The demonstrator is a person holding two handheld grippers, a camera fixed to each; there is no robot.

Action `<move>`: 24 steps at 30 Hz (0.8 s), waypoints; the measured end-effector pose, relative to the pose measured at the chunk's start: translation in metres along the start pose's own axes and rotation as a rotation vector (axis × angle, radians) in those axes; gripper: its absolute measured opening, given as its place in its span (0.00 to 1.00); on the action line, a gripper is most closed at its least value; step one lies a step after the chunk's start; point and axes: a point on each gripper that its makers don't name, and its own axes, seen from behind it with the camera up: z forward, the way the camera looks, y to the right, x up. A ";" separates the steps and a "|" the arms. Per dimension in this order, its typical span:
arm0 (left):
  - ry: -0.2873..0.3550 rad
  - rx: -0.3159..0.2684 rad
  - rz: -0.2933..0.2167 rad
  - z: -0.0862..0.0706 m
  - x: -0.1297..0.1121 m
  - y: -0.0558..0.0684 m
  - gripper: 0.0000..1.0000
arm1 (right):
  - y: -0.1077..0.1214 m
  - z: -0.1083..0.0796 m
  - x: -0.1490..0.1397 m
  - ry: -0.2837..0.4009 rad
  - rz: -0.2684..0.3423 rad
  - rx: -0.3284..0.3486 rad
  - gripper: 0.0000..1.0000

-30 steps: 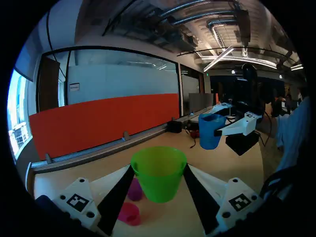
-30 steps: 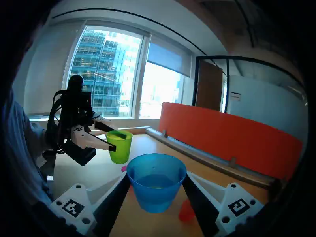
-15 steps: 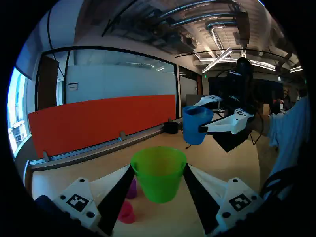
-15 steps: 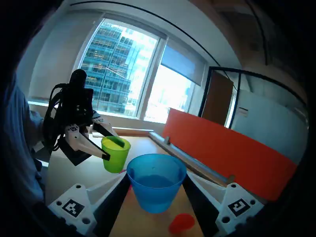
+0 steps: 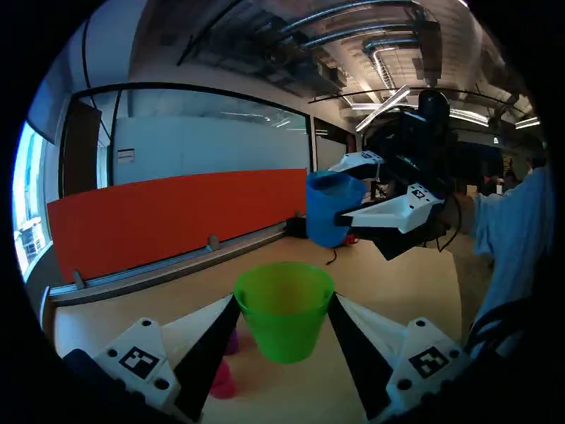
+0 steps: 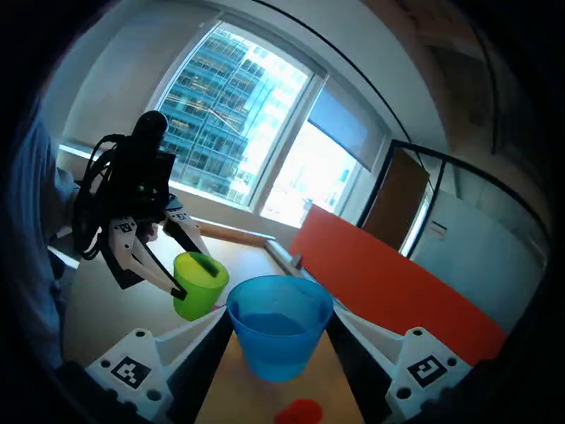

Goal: Pour water

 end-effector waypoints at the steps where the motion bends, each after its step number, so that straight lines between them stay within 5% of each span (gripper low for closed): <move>1: 0.000 -0.001 0.002 0.000 0.000 0.001 0.87 | 0.001 0.001 0.001 0.000 -0.014 0.000 0.90; 24: 0.004 -0.015 0.021 0.005 -0.003 0.008 0.86 | 0.017 0.031 0.034 -0.013 -0.325 -0.001 0.90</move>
